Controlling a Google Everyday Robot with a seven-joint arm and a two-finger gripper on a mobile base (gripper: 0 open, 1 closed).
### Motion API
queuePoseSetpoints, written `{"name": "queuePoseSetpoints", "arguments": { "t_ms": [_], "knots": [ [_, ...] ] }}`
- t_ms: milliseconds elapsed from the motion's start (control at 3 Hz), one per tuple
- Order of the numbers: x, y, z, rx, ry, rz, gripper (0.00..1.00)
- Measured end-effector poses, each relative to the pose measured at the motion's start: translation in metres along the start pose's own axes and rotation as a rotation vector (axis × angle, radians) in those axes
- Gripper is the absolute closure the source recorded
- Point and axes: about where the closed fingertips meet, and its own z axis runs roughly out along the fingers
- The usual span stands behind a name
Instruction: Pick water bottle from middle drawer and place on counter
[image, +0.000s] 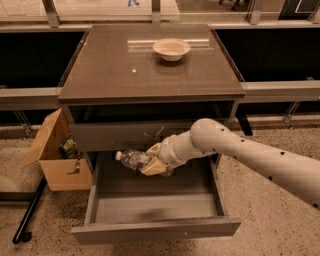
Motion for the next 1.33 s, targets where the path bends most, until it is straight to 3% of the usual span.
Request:
{"name": "queuePoseSetpoints", "arguments": {
  "t_ms": [333,667,1000,1333],
  "knots": [
    [-0.041,-0.037,-0.063,0.056,-0.041,-0.084,1.0],
    [-0.041,-0.037,-0.063,0.056,-0.041,-0.085,1.0],
    [-0.063,-0.05,-0.083,0.084,-0.025,-0.134,1.0],
    [-0.108,-0.075,-0.121,0.128,0.001,-0.229,1.0]
  ]
}}
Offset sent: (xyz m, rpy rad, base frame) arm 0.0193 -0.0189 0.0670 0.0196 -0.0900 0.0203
